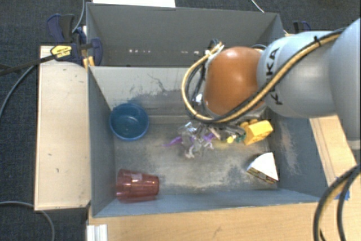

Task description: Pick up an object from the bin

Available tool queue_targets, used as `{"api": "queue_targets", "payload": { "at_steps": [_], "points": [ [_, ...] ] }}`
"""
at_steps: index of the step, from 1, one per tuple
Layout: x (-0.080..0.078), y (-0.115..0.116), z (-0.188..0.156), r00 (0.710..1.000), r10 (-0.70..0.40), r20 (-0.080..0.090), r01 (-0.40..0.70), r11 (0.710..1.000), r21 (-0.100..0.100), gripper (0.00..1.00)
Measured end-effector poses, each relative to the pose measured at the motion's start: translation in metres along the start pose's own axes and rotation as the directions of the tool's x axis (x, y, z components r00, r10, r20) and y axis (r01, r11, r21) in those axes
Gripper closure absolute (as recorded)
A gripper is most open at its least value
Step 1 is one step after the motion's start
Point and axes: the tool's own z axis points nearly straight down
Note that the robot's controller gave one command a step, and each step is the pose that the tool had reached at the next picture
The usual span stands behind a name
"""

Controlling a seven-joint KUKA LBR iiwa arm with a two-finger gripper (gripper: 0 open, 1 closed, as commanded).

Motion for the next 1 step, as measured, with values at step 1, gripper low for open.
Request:
{"api": "queue_targets", "payload": {
  "at_steps": [1],
  "points": [
    [-0.0004,-0.0001,-0.0099,1.0,0.001,0.002,-0.001,1.0,0.001,1.0]
  ]
}}
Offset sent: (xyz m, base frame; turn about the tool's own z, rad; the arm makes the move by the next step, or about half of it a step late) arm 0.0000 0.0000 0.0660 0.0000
